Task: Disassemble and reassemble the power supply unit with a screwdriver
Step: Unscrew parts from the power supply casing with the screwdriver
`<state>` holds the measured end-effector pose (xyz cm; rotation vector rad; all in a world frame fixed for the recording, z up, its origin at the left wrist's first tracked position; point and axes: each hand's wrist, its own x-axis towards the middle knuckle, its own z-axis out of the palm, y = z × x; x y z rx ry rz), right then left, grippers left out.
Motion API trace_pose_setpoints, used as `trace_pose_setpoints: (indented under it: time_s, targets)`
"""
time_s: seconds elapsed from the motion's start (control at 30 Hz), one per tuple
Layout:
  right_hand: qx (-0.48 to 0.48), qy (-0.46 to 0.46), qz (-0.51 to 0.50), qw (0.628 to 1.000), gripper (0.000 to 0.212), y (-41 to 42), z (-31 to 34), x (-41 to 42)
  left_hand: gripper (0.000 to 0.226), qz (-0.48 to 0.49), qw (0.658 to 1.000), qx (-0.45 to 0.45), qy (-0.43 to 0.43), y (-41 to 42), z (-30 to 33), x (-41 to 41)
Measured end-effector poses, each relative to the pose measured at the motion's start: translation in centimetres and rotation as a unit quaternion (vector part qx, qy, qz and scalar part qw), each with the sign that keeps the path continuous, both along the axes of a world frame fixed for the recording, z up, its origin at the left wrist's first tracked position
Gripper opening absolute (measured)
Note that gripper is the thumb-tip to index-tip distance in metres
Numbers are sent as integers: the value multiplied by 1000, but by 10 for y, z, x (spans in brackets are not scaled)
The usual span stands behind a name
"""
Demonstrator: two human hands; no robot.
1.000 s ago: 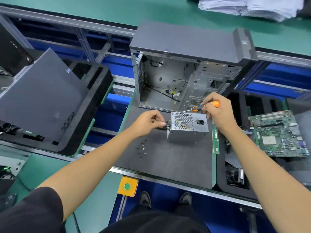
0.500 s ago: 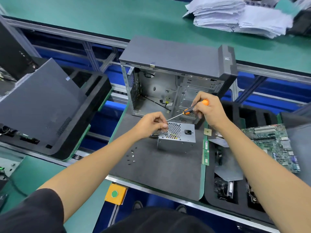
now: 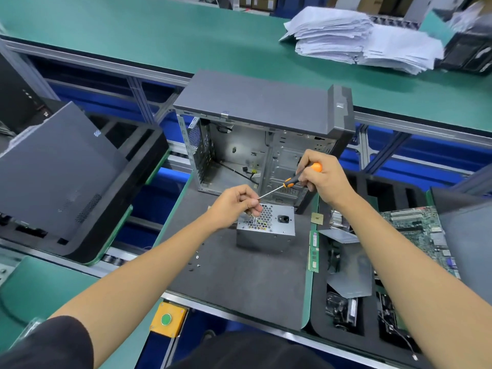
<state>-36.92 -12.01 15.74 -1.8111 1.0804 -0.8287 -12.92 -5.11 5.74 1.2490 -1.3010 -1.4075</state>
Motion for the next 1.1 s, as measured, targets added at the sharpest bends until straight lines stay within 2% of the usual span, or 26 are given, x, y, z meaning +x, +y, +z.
trace_pose_setpoints:
  time_s: [0.2,0.37,0.53,0.67,0.8,1.03,1.1]
  targets:
    - [-15,27,14,999,9,-1,6,-6,13,-16,1000,-3,4,-3,3,-10]
    - [-55,100,43,993,14,2,15,-10,14,-56,998,2,-27,-8,0,-11]
    - [-65,124,59,988,14,6,22,-12,13,-83,995,5,-56,-15,-5,-13]
    - [-105,201,100,969,13,9,27,-12,13,-122,989,13,-83,-19,-8,-16]
    - [-127,219,115,961,14,8,32,-10,15,-160,982,-10,-98,-25,-9,-23]
    - [-106,220,99,965,11,4,31,-28,13,-129,987,-57,-72,-33,-11,-28]
    - [-98,220,92,966,11,3,31,-36,29,-89,989,-53,-101,-39,-9,-33]
